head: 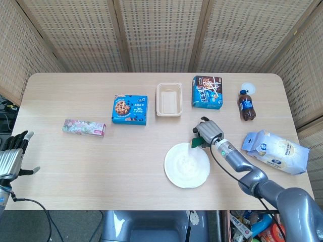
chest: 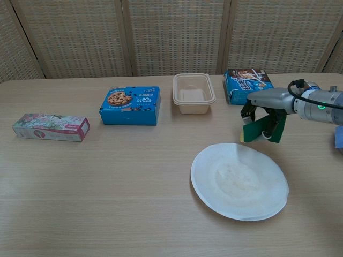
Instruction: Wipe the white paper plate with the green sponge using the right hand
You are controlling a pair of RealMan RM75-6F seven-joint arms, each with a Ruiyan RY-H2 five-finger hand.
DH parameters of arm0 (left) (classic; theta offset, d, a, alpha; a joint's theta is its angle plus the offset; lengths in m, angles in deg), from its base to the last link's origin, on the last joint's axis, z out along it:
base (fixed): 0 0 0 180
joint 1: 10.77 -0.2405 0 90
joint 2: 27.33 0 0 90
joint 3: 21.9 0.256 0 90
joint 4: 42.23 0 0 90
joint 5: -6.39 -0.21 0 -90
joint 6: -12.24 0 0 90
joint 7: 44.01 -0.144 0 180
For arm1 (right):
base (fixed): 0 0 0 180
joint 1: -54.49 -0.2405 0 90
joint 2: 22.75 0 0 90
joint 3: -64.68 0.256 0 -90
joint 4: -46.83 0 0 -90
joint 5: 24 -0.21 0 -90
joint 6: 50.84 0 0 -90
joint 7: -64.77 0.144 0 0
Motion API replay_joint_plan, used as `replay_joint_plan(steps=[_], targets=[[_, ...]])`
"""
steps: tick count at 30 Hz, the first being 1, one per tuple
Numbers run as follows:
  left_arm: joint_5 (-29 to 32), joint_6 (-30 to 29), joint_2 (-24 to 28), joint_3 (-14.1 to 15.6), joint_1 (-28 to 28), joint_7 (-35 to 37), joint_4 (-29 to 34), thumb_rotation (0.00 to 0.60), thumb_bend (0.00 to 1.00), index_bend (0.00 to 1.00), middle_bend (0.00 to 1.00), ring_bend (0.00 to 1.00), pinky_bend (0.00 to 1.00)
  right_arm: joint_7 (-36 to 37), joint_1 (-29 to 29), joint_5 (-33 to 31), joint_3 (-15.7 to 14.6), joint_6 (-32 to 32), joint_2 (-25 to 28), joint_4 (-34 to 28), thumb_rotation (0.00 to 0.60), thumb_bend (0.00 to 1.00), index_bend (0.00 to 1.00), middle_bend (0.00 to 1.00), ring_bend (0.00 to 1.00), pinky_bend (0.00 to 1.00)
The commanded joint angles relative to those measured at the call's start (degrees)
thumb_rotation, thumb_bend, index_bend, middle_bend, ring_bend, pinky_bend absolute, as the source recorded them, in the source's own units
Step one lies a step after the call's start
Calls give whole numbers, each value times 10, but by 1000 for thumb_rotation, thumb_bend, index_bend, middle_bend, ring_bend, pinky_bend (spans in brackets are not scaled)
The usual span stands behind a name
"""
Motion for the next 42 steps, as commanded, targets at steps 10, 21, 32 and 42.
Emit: replay_joint_plan(steps=[10, 21, 32, 42], targets=[[5, 10, -1, 0, 4, 0, -3, 600, 0, 0, 0, 0, 0, -233, -4, -153, 48, 68, 42, -60, 600, 221, 111, 0, 0, 3], [-17, -4, 0, 7, -1, 6, 6, 600, 0, 0, 0, 0, 0, -278, 83, -179, 66, -98, 189, -315, 600, 119, 61, 0, 0, 0], [-63, -59, 15, 20, -21, 3, 31, 600, 0, 0, 0, 0, 0, -193, 259, -49, 0, -360, 277, -414, 600, 0, 0, 0, 0, 0], [-108, -128, 36, 21, -44, 16, 64, 600, 0, 0, 0, 0, 0, -109, 380, 21, -46, -508, 261, -322, 600, 0, 0, 0, 0, 0]])
